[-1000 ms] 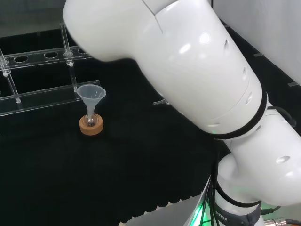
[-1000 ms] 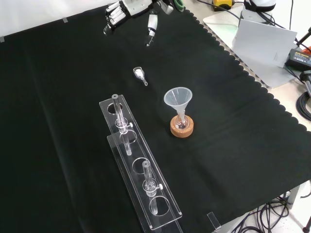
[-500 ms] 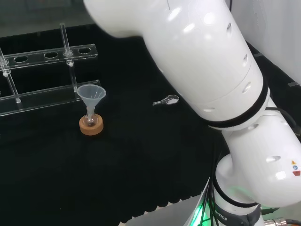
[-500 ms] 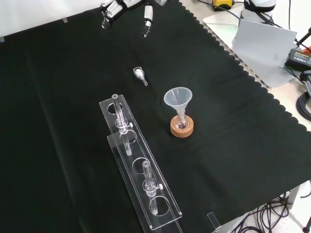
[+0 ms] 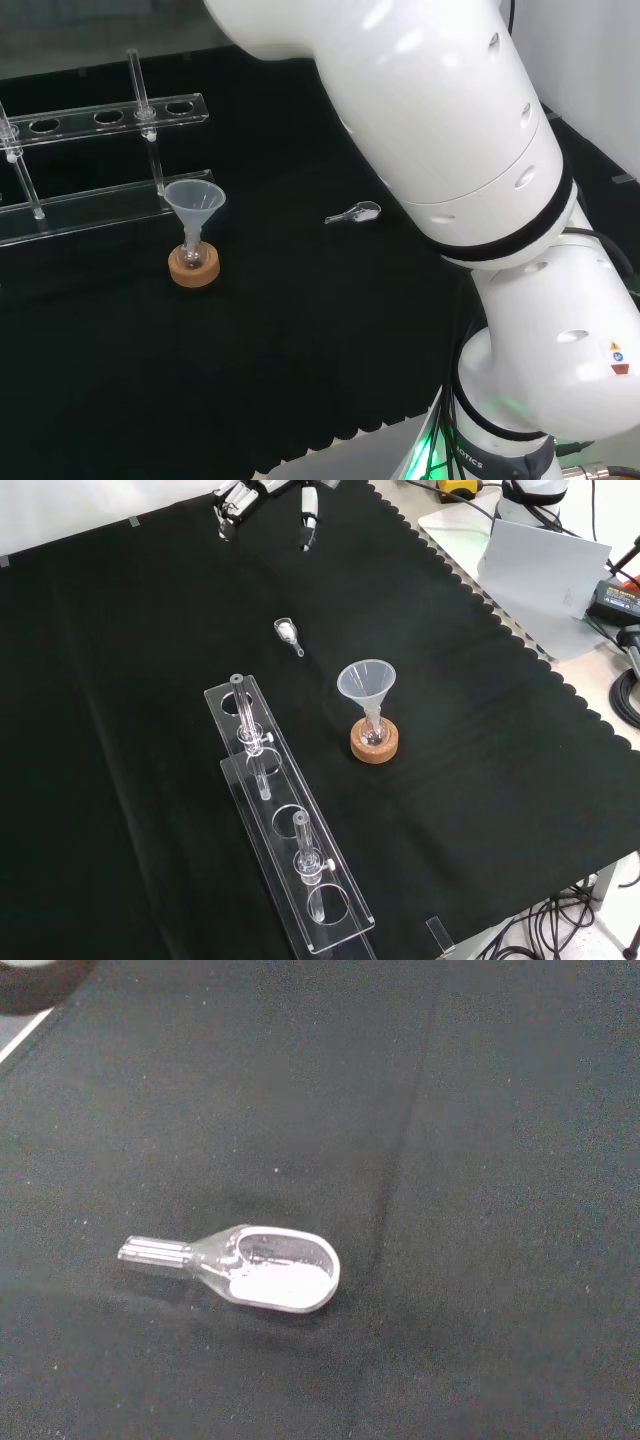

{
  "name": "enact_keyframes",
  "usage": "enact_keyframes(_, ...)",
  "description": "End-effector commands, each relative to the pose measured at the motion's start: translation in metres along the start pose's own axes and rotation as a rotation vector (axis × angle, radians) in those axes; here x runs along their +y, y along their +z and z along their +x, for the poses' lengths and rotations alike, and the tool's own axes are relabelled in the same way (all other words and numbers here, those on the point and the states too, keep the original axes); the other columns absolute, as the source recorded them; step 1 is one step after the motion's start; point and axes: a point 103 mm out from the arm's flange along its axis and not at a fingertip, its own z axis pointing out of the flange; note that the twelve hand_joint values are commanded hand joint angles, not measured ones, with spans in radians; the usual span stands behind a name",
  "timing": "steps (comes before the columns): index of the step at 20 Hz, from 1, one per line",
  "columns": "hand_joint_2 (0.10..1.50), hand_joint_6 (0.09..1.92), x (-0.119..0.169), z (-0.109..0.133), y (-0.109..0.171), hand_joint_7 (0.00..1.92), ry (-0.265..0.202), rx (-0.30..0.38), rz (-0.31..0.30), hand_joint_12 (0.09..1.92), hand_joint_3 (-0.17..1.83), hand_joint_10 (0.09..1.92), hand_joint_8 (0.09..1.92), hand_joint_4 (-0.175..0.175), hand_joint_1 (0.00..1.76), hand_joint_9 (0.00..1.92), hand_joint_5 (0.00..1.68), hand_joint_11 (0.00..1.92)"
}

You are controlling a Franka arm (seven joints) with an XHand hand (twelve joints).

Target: Pick up the weighing funnel.

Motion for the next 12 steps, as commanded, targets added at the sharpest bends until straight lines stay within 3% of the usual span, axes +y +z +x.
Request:
enact_keyframes(1, 0.67, 0.09, -0.003, 0.008, 0.008, 0.35, -0.002, -0.002, 0.009, 1.36, 0.23, 0.69, 0.53, -0.001, 0.65, 0.35, 0.23, 0.00)
enact_keyframes(7, 0.67, 0.09, 0.004, 0.021, 0.015, 0.34, 0.024, -0.001, 0.045, 1.36, 0.23, 0.69, 0.52, -0.001, 0.65, 0.33, 0.23, 0.00)
enact_keyframes(12, 0.66, 0.09, 0.012, 0.034, 0.020, 0.31, 0.055, -0.012, 0.039, 1.36, 0.23, 0.67, 0.51, 0.000, 0.65, 0.29, 0.21, 0.00)
